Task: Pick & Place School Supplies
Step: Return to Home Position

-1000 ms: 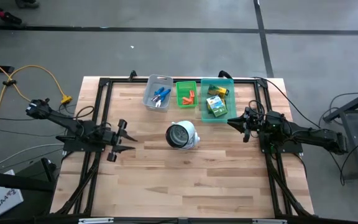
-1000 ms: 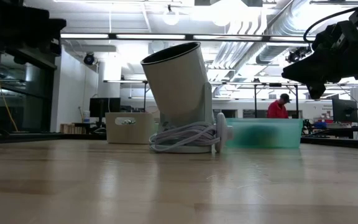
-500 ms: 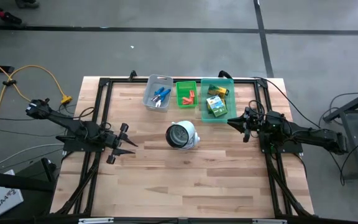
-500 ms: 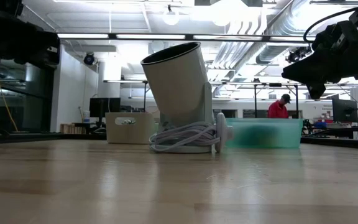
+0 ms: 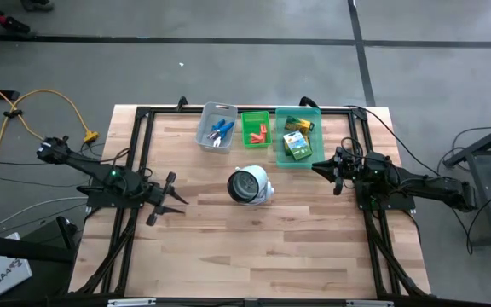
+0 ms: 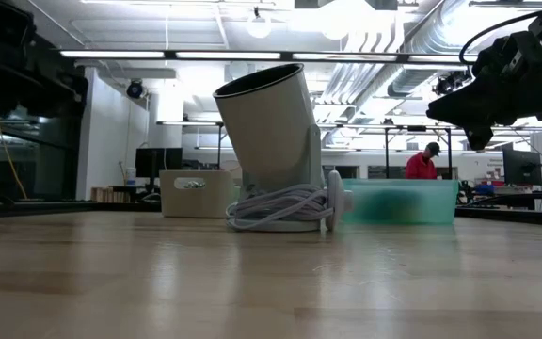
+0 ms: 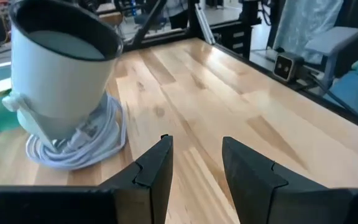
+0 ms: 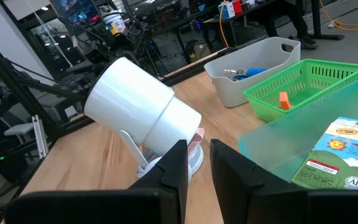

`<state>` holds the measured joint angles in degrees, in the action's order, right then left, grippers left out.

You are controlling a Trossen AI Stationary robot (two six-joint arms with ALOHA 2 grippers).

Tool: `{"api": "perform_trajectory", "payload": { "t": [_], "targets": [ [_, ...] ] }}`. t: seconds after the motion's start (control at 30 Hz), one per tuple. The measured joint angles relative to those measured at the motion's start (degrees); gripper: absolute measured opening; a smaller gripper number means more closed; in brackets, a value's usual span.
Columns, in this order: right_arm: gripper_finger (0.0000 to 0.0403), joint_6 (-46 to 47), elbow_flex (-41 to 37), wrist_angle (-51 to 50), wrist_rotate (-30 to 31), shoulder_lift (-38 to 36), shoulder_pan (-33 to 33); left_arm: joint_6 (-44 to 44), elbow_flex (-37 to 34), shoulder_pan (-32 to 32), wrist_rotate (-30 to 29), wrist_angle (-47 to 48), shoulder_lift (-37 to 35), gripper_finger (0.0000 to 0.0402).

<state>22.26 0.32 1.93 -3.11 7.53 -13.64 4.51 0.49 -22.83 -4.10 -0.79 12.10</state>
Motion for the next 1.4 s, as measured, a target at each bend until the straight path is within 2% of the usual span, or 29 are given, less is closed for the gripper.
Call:
{"api": "perform_trajectory", "payload": {
  "t": [0.13,0.7,0.97,1.4],
  "targets": [
    [0.0056,0.00,0.02,0.00,0.00,0.00,0.00,0.88,0.00,0.05,1.77,0.25,-0.01,0.0134],
    [0.0056,0.00,0.00,0.00,0.00,0.02,0.00,-1.09,0.00,0.06,2.03,0.34,0.06,0.0134],
    [0.0056,0.00,0.01,0.00,0.00,0.02,0.01,4.58,0.00,0.06,1.89,0.32,0.06,0.0134],
    [0.0056,0.00,0.01,0.00,0.00,0.01,0.02,-0.13,0.00,0.07,1.20,0.30,0.06,0.0134]
  ]
}}
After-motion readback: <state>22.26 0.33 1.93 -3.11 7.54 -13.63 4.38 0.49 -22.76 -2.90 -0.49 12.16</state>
